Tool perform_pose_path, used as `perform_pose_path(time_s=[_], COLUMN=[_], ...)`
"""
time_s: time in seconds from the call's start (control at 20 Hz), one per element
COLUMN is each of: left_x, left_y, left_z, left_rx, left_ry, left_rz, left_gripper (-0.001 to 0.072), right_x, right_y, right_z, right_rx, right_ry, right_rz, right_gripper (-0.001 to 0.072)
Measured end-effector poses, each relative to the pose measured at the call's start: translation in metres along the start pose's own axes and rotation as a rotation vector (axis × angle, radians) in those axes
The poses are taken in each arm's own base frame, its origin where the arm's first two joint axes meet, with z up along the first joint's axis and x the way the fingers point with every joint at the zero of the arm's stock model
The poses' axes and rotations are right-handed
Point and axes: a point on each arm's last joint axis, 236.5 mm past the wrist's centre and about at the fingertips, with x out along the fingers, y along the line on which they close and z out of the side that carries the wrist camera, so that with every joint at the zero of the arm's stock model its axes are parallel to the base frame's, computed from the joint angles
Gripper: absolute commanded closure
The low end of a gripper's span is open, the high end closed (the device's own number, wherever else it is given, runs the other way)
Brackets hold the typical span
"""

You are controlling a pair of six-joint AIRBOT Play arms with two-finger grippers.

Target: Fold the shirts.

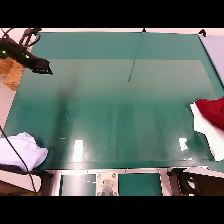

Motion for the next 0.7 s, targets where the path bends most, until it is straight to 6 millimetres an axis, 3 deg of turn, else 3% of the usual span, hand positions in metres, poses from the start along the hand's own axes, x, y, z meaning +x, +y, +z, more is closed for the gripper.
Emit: perform_pose_path(time_s=[0.1, 0.15, 0.2, 0.3, 0.35, 0.45, 0.55, 0.7], left_x=[0.000, 0.000, 0.000, 0.000, 0.000, 0.000, 0.000, 0.000], left_y=[0.000, 0.000, 0.000, 0.000, 0.000, 0.000, 0.000, -0.005], left_z=[0.000, -0.001, -0.001, -0.001, -0.001, -0.001, -0.001, -0.010], left_rx=[0.000, 0.000, 0.000, 0.000, 0.000, -0.005, -0.036, -0.091], left_ry=[0.002, 0.003, 0.003, 0.003, 0.003, 0.003, 0.003, 0.035], left_rz=[-0.001, -0.001, -0.001, -0.002, -0.002, -0.001, -0.001, -0.014], left_gripper=[0.0682, 0.0682, 0.0682, 0.0682, 0.0683, 0.0683, 0.0684, 0.0684], right_x=[0.017, 0.023, 0.026, 0.027, 0.027, 0.023, 0.017, 0.013], right_y=[-0.026, -0.034, -0.041, -0.039, -0.029, 0.005, 0.057, 0.142], right_z=[-0.012, -0.015, -0.017, -0.014, -0.010, -0.002, 0.000, -0.023], right_rx=[0.050, 0.070, 0.085, 0.084, 0.066, -0.011, -0.137, -0.385], right_ry=[0.060, 0.077, 0.087, 0.073, 0.056, 0.011, -0.043, -0.107], right_rz=[-0.094, -0.128, -0.153, -0.161, -0.144, -0.078, 0.014, 0.119], right_gripper=[0.0246, 0.0291, 0.0413, 0.0500, 0.0622, 0.0648, 0.0693, 0.0694])
